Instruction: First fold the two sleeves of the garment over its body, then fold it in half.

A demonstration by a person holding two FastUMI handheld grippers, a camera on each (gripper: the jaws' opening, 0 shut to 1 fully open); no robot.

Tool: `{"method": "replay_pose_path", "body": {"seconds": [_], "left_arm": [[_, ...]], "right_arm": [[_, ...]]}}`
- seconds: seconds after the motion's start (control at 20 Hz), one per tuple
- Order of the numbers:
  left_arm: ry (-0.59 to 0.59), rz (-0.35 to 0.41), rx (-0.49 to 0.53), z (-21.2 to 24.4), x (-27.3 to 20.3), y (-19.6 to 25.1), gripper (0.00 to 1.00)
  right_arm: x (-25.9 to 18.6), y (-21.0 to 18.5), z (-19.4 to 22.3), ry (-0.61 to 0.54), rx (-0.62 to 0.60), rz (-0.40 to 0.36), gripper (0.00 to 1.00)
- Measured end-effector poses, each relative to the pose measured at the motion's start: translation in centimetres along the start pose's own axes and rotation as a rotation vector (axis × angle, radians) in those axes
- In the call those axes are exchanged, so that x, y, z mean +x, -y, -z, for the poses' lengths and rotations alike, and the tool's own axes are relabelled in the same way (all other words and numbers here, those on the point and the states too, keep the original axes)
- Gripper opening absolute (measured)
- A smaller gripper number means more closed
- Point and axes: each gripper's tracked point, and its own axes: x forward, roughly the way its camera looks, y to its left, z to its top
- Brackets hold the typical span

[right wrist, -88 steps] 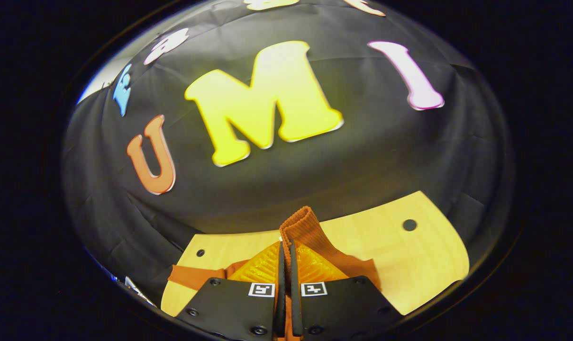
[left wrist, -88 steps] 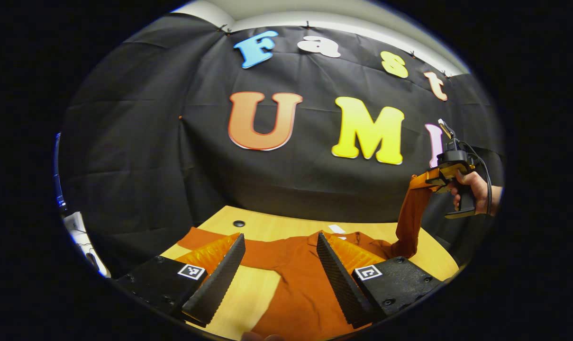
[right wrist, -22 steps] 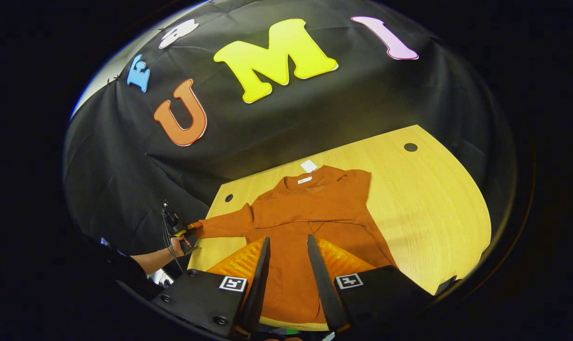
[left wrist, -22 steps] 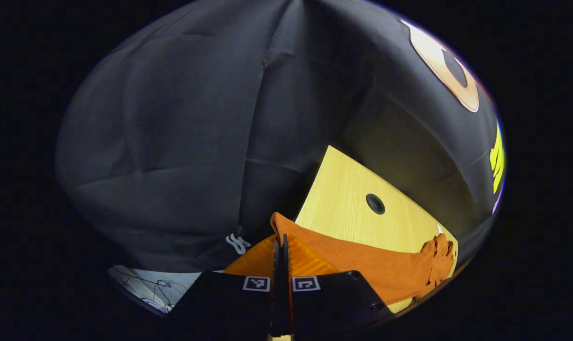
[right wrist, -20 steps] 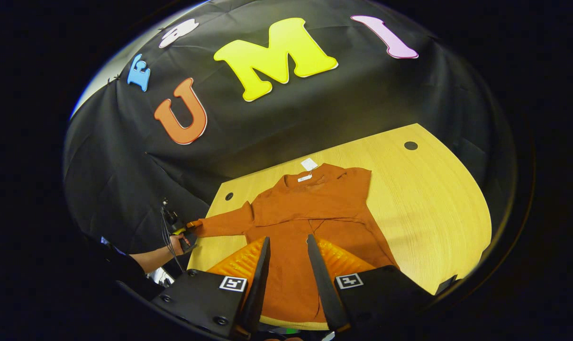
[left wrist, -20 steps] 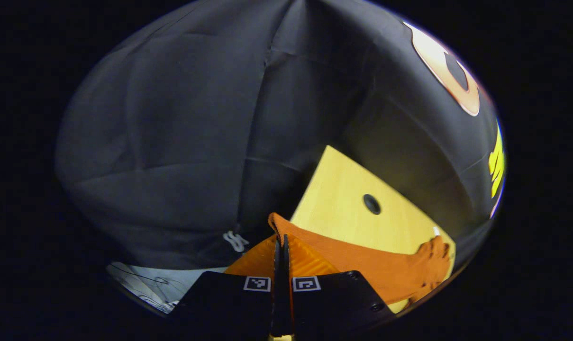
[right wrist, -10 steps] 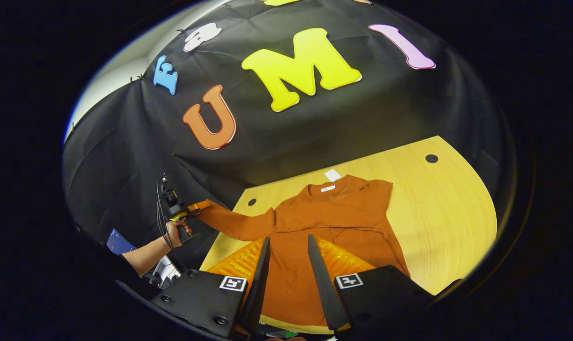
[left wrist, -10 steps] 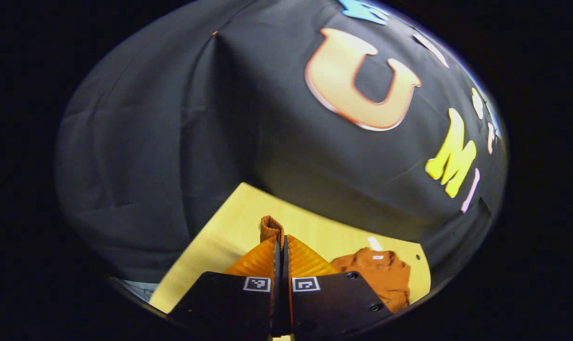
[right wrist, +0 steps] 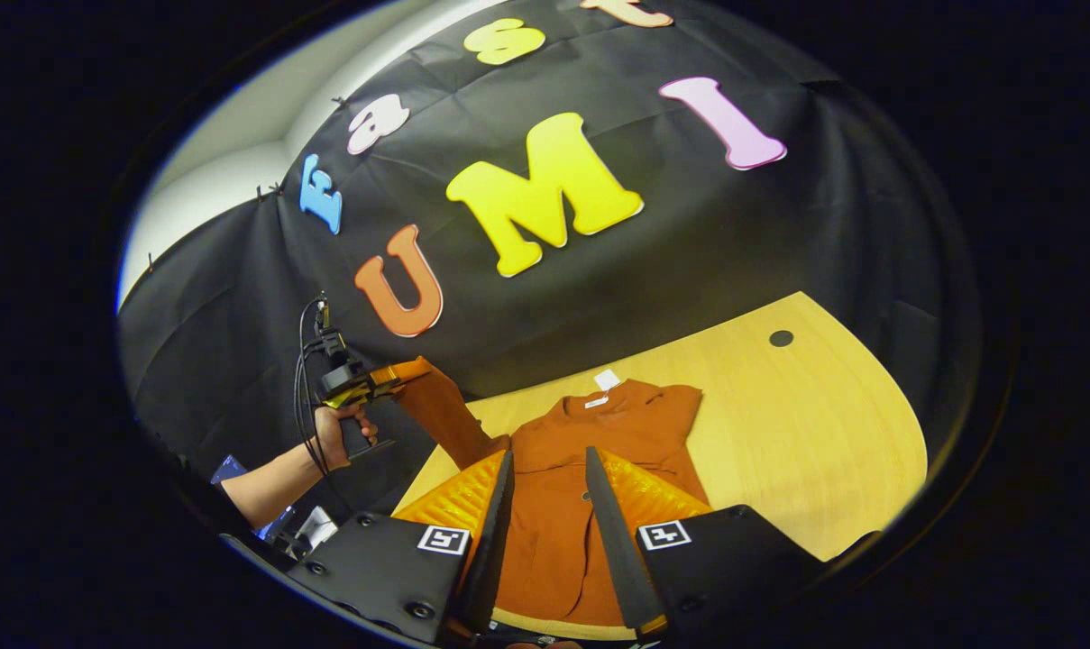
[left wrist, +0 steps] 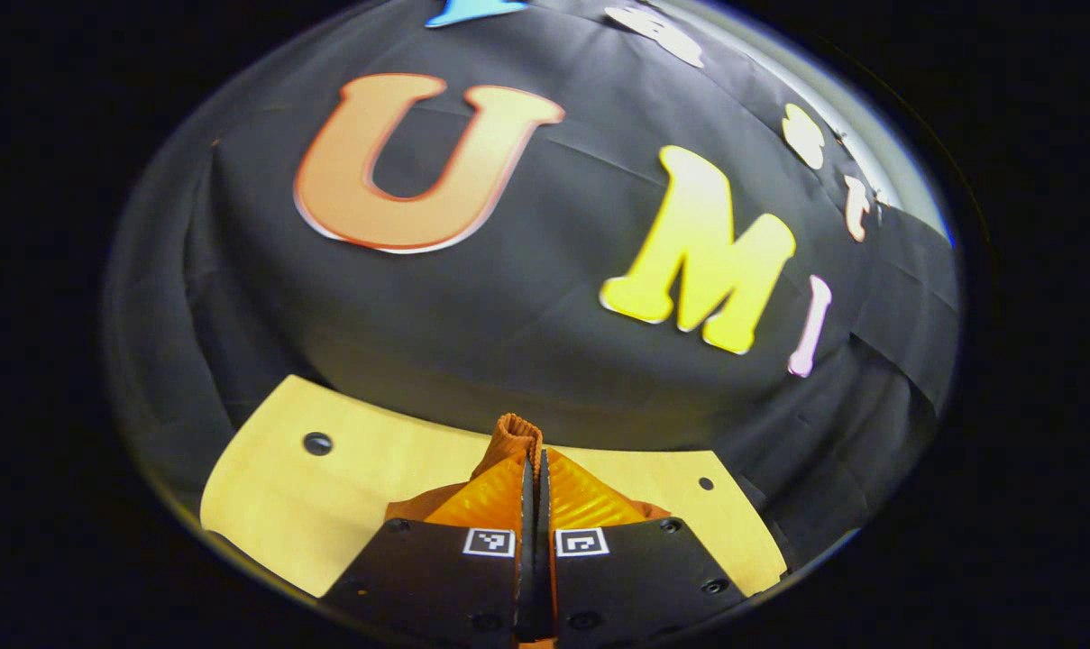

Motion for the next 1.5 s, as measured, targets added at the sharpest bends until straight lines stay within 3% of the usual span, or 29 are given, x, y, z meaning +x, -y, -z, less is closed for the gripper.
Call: {"method": "replay_pose_path", "body": {"seconds": [0.15,0.45,0.8,0.95,1.05,1.2,1.25,1.35,1.4,1.5], "left_arm": [[-0.066,0.061,0.031,3.4,2.9,6.4,0.02],[-0.216,0.085,0.119,14.2,10.9,14.4,0.02],[-0.383,-0.052,0.275,24.8,19.7,15.5,0.03],[-0.4,-0.118,0.3,25.6,21.5,15.4,0.04],[-0.411,-0.111,0.276,27.8,21.9,17.2,0.09],[-0.384,-0.136,0.286,25.8,20.5,16.7,0.91],[-0.35,-0.152,0.299,24.5,20.0,16.9,0.98],[-0.303,-0.158,0.286,22.5,18.2,17.7,0.98],[-0.267,-0.154,0.275,21.0,16.8,18.1,0.99],[-0.173,-0.157,0.245,18.0,13.6,17.8,0.99]], "right_arm": [[-3.2,4.5,-1.2,0.051,-0.002,0.072,0.53],[-8.7,12.8,-2.2,0.089,0.043,0.231,0.53],[-12.9,18.8,-2.4,0.064,0.033,0.355,0.53],[-13.2,20.0,-2.4,0.047,0.028,0.363,0.53],[-12.8,20.3,-2.2,0.037,0.028,0.342,0.53],[-11.2,20.3,-1.7,0.016,-0.009,0.305,0.53],[-10.7,20.3,-1.7,0.014,-0.024,0.298,0.46],[-9.2,19.5,-1.9,0.017,-0.032,0.267,0.64],[-8.5,18.8,-2.0,0.018,-0.041,0.251,0.55],[-6.8,17.4,-2.3,0.033,-0.084,0.232,0.72]]}}
